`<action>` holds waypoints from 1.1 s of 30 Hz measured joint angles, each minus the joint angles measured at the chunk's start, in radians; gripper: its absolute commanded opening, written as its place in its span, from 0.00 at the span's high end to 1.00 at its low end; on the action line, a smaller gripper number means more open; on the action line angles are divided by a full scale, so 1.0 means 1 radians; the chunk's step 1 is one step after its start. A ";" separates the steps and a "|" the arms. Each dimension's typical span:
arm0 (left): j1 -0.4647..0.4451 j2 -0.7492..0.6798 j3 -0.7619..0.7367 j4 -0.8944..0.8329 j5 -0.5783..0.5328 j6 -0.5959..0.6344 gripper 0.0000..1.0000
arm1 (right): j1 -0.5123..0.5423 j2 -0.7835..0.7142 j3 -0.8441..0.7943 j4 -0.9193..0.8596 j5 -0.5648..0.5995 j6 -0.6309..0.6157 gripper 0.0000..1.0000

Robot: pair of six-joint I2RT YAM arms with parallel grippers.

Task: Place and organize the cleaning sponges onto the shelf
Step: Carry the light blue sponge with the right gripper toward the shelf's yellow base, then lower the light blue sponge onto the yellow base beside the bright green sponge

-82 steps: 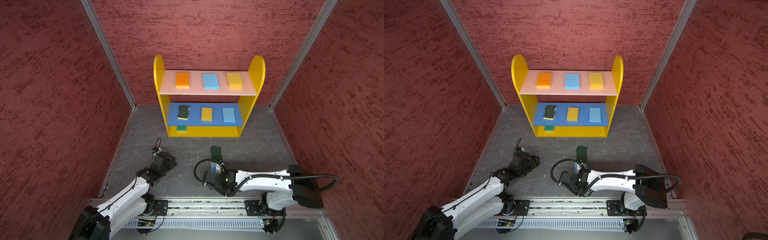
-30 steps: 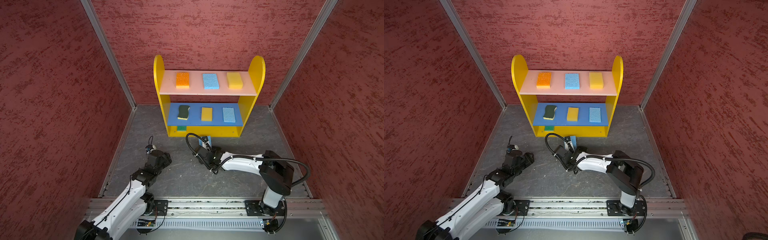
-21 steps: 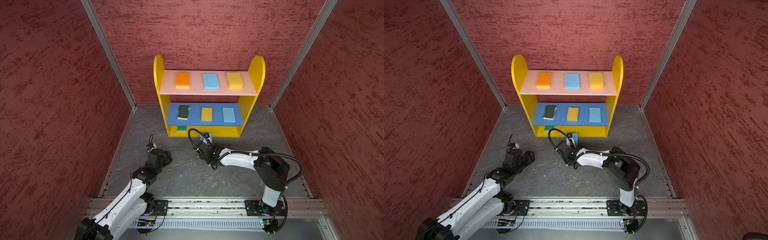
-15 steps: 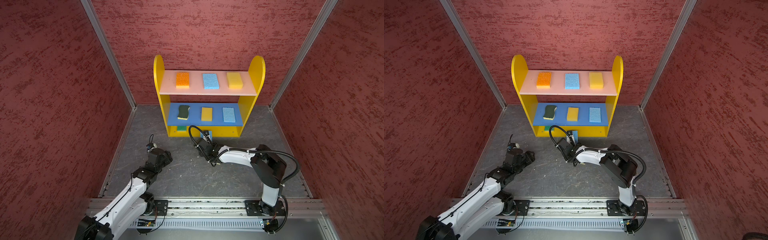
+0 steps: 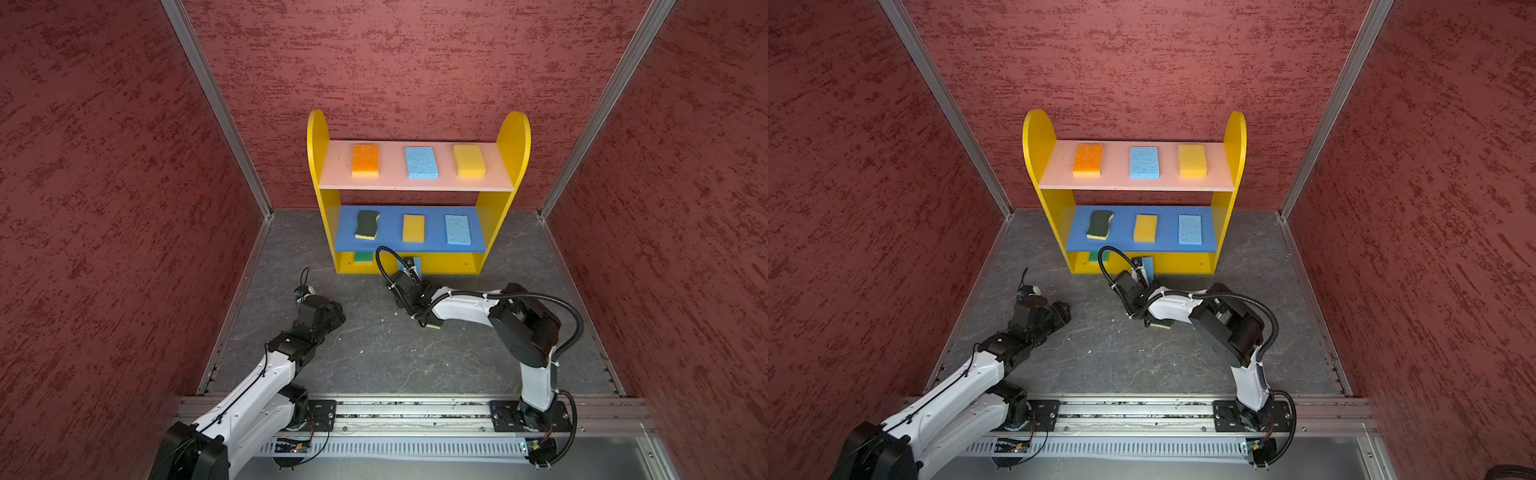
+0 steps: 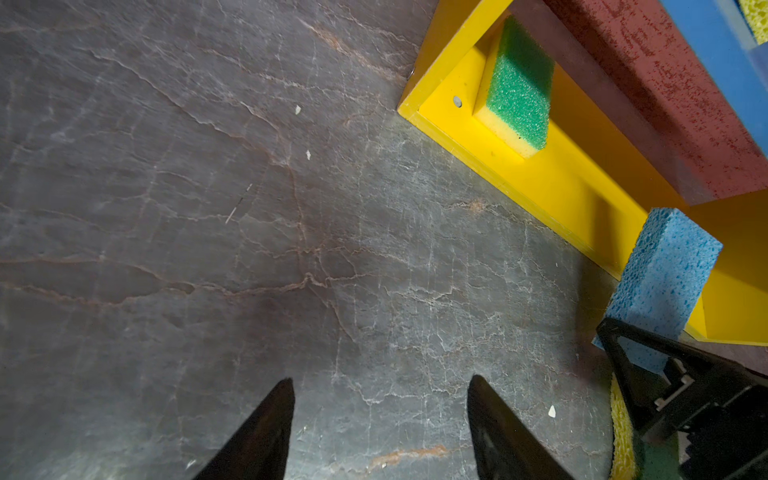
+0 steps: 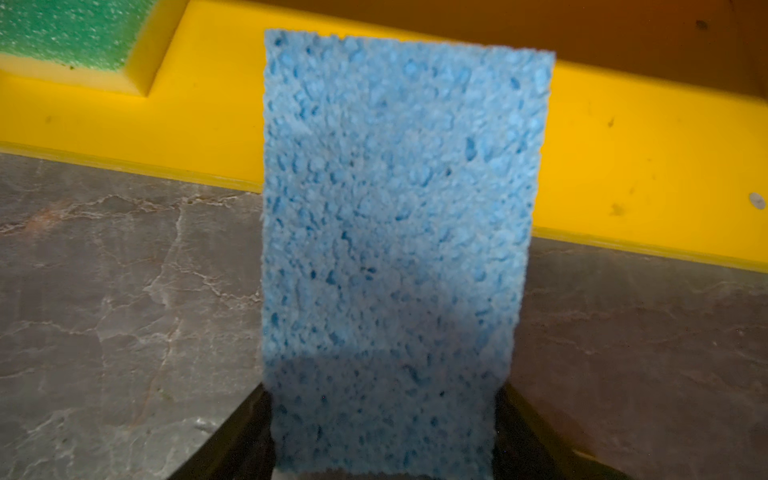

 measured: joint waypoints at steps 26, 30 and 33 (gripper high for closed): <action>0.000 0.085 0.001 0.061 0.001 0.008 0.33 | -0.058 0.037 0.028 0.109 0.005 -0.083 0.26; 0.000 0.100 0.002 0.068 0.003 0.008 0.33 | -0.058 0.047 0.043 0.126 0.007 -0.095 0.26; 0.000 0.114 0.003 0.068 0.006 0.009 0.33 | -0.059 0.054 0.049 0.147 0.013 -0.103 0.26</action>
